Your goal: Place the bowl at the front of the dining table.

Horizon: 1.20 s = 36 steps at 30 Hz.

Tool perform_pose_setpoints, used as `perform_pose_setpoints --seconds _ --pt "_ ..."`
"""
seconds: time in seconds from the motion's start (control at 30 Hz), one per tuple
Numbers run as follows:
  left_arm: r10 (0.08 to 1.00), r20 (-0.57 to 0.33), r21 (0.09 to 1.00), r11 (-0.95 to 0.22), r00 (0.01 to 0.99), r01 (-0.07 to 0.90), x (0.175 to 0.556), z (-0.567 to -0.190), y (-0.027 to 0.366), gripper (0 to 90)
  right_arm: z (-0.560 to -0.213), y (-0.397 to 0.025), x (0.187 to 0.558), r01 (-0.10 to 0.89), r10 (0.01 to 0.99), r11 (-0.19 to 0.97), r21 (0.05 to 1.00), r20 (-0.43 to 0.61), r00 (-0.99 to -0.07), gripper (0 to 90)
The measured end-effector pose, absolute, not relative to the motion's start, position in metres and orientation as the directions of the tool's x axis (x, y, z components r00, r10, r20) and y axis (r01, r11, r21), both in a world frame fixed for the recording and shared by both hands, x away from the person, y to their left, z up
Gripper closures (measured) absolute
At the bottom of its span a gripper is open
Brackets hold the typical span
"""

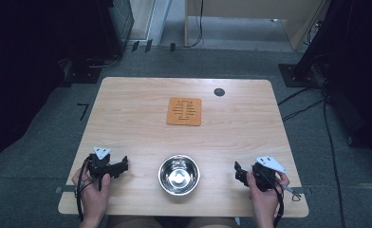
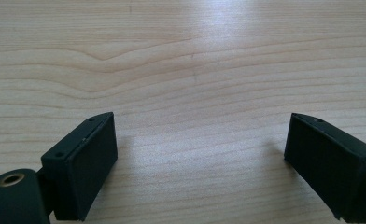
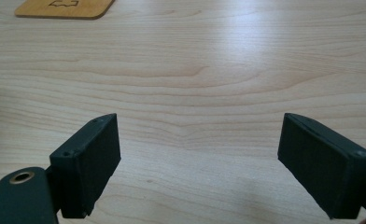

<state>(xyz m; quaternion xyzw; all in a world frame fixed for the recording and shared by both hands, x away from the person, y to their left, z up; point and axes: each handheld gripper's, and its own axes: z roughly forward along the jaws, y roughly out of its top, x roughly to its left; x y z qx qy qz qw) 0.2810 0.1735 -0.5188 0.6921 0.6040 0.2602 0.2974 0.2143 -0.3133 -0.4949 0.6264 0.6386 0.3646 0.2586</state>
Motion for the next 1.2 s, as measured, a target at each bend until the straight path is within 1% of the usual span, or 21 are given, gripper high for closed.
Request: perform_pose_setpoints --seconds 0.6,0.87,1.2 --pt "0.991 0.001 0.726 -0.094 0.135 0.681 0.281 -0.519 0.174 9.2 -0.494 -0.300 0.214 0.611 0.983 -0.043 0.790 0.142 -0.115 13.0" --pt "0.991 0.001 0.726 -0.093 0.135 0.681 0.281 -0.519 0.174 9.2 -0.493 -0.293 0.214 0.602 0.978 -0.059 0.797 0.168 -0.127 13.0" --pt "0.991 0.001 0.726 -0.093 0.135 0.681 0.281 -0.519 0.174 9.2 -0.494 -0.284 0.214 0.606 0.975 -0.043 0.794 0.166 -0.148 13.1"
